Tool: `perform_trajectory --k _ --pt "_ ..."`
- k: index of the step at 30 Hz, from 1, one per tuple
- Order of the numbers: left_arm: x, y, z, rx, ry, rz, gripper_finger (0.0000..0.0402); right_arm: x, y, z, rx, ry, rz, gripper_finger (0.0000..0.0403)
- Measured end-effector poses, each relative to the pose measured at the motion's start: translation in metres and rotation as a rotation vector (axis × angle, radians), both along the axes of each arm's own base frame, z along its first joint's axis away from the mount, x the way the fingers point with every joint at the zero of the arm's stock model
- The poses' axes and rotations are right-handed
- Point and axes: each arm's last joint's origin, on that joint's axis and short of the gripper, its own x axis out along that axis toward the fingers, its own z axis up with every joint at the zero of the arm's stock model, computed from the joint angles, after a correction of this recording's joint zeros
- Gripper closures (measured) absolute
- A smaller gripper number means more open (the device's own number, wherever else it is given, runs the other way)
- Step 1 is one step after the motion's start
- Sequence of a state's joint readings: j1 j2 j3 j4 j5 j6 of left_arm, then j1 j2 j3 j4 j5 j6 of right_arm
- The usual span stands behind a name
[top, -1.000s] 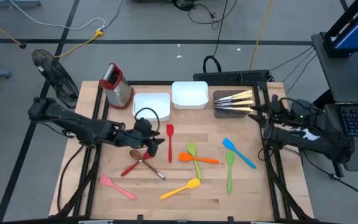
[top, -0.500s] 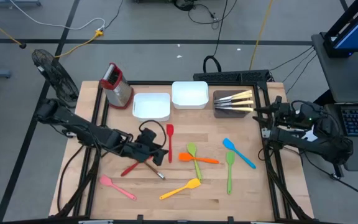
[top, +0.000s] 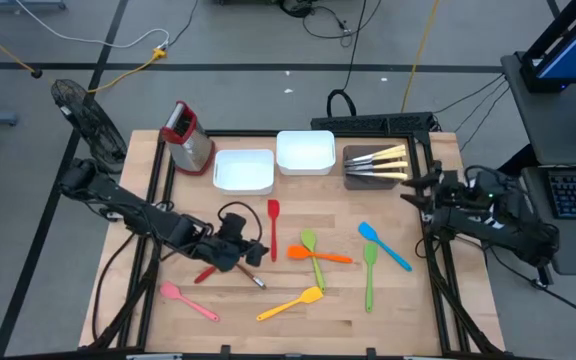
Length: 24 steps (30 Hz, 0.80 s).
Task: Pick & Place Kitchen Items
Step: Put the wooden serving spoon into the left white bin
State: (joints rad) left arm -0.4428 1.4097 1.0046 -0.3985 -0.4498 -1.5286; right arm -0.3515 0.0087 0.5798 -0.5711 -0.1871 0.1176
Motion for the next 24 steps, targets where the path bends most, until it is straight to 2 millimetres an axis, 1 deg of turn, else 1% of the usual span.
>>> perform_trajectory --k 6,11,14,19,24 --pt "-0.004 -0.007 -0.012 -0.106 0.074 0.097 0.0183 0.010 -0.004 -0.012 0.004 -0.016 0.003 0.0232" --pt "-0.010 -0.015 -0.030 -0.232 0.204 0.199 0.0183 0.017 -0.005 -0.017 -0.003 -0.054 0.048 0.0232" --pt "-0.012 -0.019 -0.038 -0.288 0.250 0.269 0.0183 0.020 -0.005 -0.022 0.001 -0.058 0.064 0.0232" --pt "-0.016 -0.023 -0.041 -0.355 0.265 0.368 0.0183 0.024 -0.006 -0.029 0.009 -0.046 0.083 0.0232" --pt "-0.016 -0.024 -0.041 -0.343 0.266 0.352 0.0183 0.025 -0.006 -0.030 0.010 -0.047 0.101 0.0232"
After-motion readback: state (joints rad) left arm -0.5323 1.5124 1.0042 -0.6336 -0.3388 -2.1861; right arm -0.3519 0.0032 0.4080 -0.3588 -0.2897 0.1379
